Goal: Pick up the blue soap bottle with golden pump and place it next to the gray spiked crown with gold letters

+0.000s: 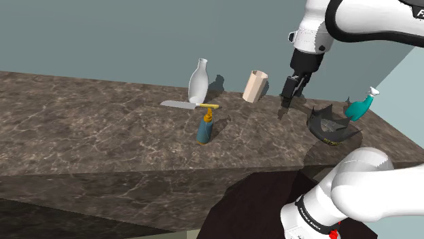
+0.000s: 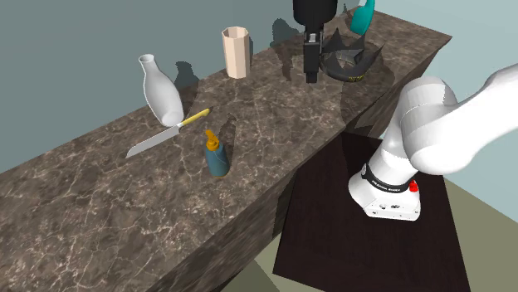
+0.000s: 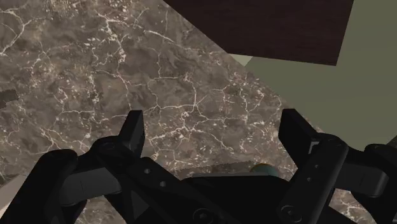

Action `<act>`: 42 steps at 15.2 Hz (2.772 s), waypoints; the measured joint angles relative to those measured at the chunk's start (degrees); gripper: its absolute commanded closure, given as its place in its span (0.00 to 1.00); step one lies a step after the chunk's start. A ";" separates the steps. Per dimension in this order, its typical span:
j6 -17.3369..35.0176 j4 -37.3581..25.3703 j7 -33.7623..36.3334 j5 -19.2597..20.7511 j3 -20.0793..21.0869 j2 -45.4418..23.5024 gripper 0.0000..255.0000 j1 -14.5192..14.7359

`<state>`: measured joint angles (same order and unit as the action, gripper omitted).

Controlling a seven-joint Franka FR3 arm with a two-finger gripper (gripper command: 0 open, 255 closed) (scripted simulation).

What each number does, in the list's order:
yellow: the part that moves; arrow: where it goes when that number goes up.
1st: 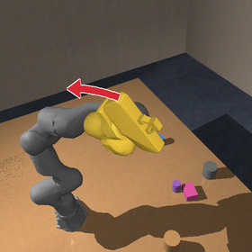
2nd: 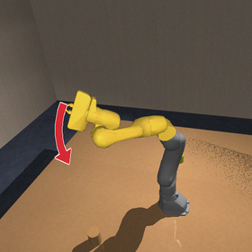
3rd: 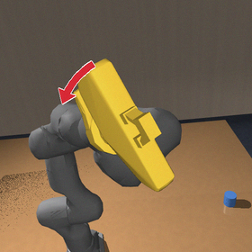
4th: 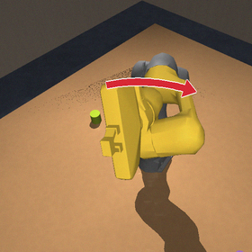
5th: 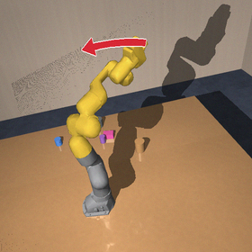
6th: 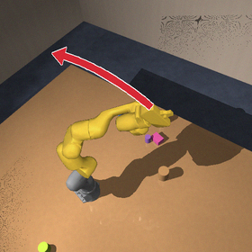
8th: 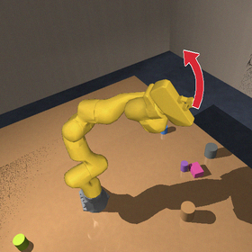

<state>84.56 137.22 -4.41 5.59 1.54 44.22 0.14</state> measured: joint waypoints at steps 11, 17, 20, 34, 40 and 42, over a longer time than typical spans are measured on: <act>12.63 -4.05 -2.99 -0.39 2.23 -18.03 0.00 3.38; 19.26 -9.05 -4.86 0.07 4.09 -30.51 0.00 5.23; 21.42 -12.82 -5.50 0.57 5.26 -36.88 0.00 6.23; 29.32 -19.89 -6.96 3.34 7.34 -53.13 0.00 8.35; 30.38 -19.01 -6.83 3.45 7.31 -53.29 0.00 8.33; 30.39 -19.00 -6.83 3.45 7.31 -53.29 1.00 8.33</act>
<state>114.95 118.22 -11.25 9.04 8.85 -9.08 8.47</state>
